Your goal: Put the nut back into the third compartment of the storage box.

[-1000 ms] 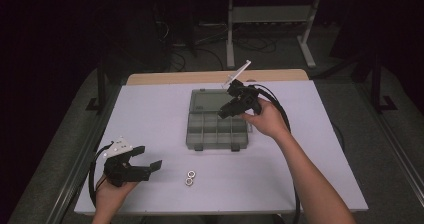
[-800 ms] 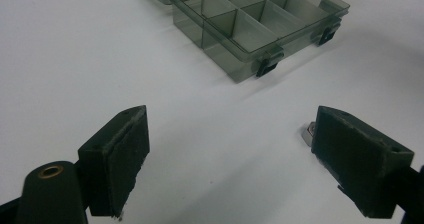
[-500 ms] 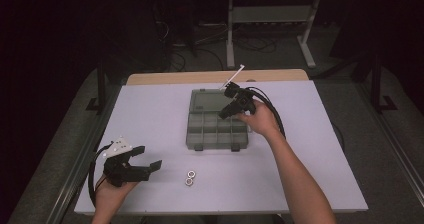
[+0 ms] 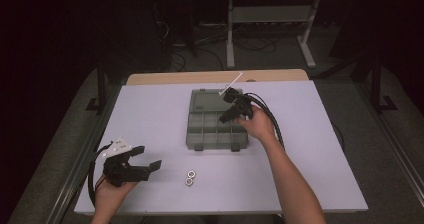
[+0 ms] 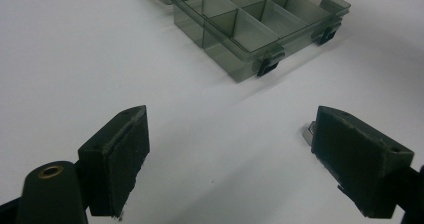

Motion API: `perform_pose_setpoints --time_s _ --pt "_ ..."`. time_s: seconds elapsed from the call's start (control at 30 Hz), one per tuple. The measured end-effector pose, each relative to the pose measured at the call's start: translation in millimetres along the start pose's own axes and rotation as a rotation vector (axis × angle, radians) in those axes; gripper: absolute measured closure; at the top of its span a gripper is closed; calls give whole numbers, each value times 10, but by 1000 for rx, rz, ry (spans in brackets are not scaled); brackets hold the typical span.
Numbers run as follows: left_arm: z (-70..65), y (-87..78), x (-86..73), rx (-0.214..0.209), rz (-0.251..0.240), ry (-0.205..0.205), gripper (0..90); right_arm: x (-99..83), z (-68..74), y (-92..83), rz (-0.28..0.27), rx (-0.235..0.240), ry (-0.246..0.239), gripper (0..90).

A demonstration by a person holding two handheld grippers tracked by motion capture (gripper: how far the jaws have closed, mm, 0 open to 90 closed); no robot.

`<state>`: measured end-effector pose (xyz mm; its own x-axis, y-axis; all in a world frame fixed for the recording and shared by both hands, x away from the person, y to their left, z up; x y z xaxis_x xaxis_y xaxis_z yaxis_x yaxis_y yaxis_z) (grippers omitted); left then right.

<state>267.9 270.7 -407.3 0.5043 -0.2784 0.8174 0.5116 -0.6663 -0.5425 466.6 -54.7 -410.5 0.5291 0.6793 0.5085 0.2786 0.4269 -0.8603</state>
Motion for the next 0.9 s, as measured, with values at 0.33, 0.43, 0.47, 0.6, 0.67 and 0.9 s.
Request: perform_pose_setpoints --time_s 0.33,0.43,0.47,0.6,0.67,0.9 --pt "-1 -3 3 0 -4 -4 153 -15 -19 48 -1 -7 9 688" --pt "2 -7 3 -1 -2 -2 153 -23 -25 58 -4 -21 17 680" --pt "2 -9 3 1 -3 -3 153 -33 -30 62 -6 -17 27 652" --pt "5 -8 3 1 1 0 153 -41 -28 32 -23 -27 33 623" --pt "2 -8 3 1 0 1 153 -46 -19 14 -27 -26 29 611" --pt "0 -10 4 3 -4 0 153 -45 54 -106 -69 -9 1 611"
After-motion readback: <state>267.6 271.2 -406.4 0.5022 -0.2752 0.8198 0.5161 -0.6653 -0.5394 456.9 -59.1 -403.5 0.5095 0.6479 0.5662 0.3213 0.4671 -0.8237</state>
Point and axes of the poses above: each handheld gripper's, and its own axes: y roughly forward along the jaws, x roughly out of its top, z roughly to its left, the point moved 2 cm from there along y, roughly forward along the jaws, and after that the axes turned 7 degrees about -x, right-handed, at the moved point
